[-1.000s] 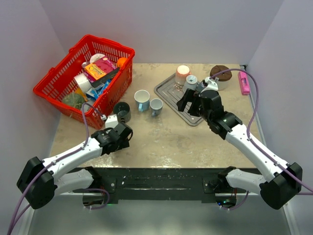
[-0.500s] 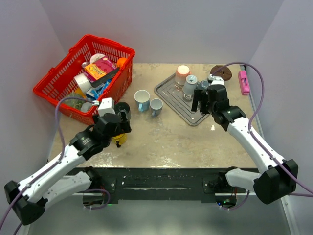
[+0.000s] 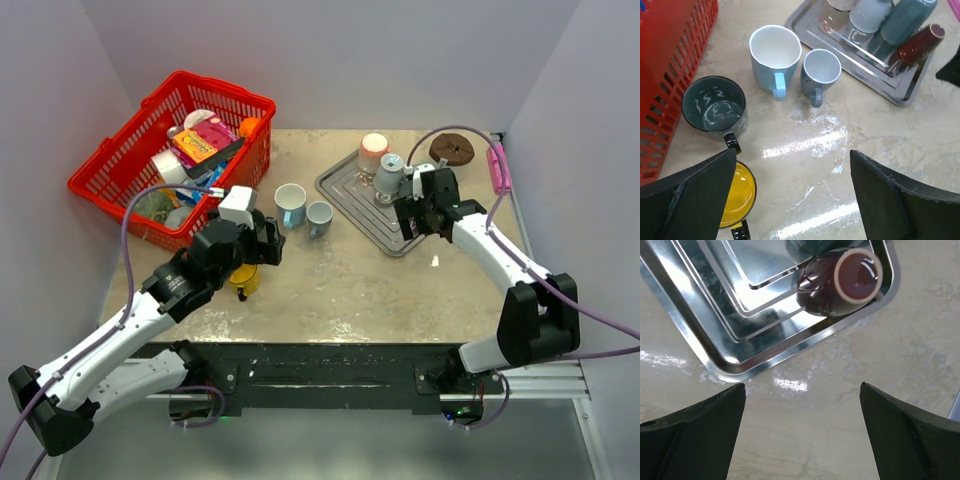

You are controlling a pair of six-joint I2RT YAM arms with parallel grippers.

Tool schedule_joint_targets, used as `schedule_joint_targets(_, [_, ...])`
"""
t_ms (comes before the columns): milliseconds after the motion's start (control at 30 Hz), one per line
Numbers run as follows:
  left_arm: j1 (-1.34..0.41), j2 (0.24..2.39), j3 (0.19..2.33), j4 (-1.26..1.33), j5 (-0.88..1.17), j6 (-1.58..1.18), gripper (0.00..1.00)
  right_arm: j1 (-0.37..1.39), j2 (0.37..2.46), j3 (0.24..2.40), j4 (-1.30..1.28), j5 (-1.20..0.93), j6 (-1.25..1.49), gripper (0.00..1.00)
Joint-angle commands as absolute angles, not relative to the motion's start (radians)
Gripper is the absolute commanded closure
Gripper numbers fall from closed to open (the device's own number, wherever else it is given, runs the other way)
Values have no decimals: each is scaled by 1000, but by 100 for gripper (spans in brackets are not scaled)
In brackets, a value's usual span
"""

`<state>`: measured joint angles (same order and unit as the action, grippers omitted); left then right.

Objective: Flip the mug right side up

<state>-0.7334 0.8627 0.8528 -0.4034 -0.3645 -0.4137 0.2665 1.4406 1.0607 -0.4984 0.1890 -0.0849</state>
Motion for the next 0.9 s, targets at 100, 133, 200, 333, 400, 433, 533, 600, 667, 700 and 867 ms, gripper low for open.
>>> schedule_joint_targets(100, [-735, 899, 899, -353, -262, -314, 1, 105, 1546, 1143, -367, 20, -389, 1])
schedule_joint_targets(133, [-735, 903, 899, -351, -259, -314, 1, 89, 1569, 1158, -368, 2, -411, 2])
schedule_joint_targets(200, [-735, 916, 899, -338, -249, -319, 1, 57, 1635, 1202, -374, -20, -478, 2])
schedule_joint_targets(333, [-733, 962, 903, -327, -203, -318, 1, 8, 1718, 1247, -377, -121, -609, 2])
schedule_joint_targets(400, [-733, 998, 911, -328, -190, -316, 1, 3, 1742, 1256, -379, -179, -685, 3])
schedule_joint_targets(433, [-733, 1011, 919, -328, -186, -316, 1, 3, 1746, 1255, -371, -199, -708, 3])
schedule_joint_targets(533, [-733, 1064, 931, -324, -186, -319, 1, -37, 1792, 1272, -382, -251, -765, 4])
schedule_joint_targets(600, [-732, 1081, 936, -322, -184, -324, 1, -44, 1818, 1301, -402, -281, -799, 4])
schedule_joint_targets(667, [-733, 1097, 945, -321, -184, -331, 1, -49, 1854, 1316, -422, -287, -818, 6])
schedule_joint_targets(700, [-732, 1100, 945, -322, -184, -334, 1, -52, 1864, 1328, -428, -304, -821, 6])
schedule_joint_targets(867, [-732, 1098, 950, -325, -190, -337, 1, -55, 1876, 1341, -449, -360, -810, 9])
